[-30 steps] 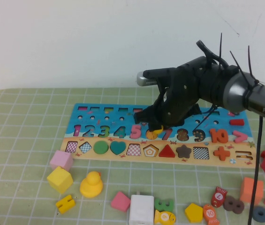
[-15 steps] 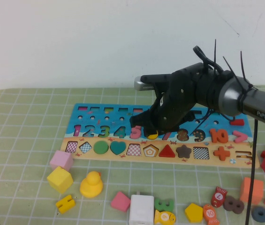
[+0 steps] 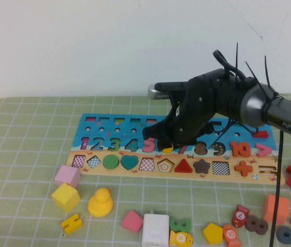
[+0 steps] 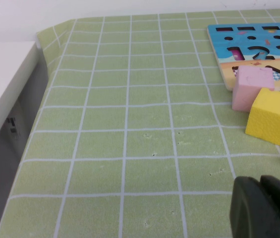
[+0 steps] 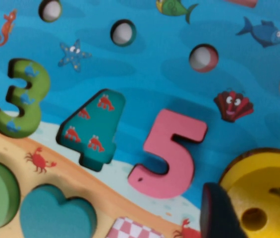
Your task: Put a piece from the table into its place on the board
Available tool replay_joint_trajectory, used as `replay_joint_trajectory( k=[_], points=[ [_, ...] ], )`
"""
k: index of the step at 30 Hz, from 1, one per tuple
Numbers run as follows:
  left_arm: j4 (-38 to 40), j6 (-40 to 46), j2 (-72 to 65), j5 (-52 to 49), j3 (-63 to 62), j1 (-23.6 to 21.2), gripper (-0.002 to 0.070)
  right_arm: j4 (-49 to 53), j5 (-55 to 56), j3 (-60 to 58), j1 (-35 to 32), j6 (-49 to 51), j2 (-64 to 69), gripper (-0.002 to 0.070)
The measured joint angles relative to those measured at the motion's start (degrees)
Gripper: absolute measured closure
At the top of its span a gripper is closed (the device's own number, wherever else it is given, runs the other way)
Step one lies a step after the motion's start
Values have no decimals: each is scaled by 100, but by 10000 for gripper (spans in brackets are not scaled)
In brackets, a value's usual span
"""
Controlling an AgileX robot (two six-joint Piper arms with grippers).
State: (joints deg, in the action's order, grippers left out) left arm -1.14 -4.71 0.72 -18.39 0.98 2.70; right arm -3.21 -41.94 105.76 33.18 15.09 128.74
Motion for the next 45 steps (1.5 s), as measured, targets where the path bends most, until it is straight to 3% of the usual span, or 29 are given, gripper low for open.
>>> replay_joint_trajectory(
  k=[3,10,19,22,27,30,45],
  points=[
    [0,0,0,0,0,0,677,0,-11,0,0,48,0,371],
    [0,0,0,0,0,0,677,-96,-23,53,10,198,0,191],
    [0,0,0,0,0,0,677,1,-713,925,10,232,14,169],
    [0,0,0,0,0,0,677,51,-834,1149,10,159,14,239],
    [0,0,0,0,0,0,677,177,-892,1204,10,97,120,549],
    [0,0,0,0,0,0,677,204,-872,1204,10,97,339,638],
    [0,0,0,0,0,0,677,227,-849,1251,10,-139,579,677]
  ],
)
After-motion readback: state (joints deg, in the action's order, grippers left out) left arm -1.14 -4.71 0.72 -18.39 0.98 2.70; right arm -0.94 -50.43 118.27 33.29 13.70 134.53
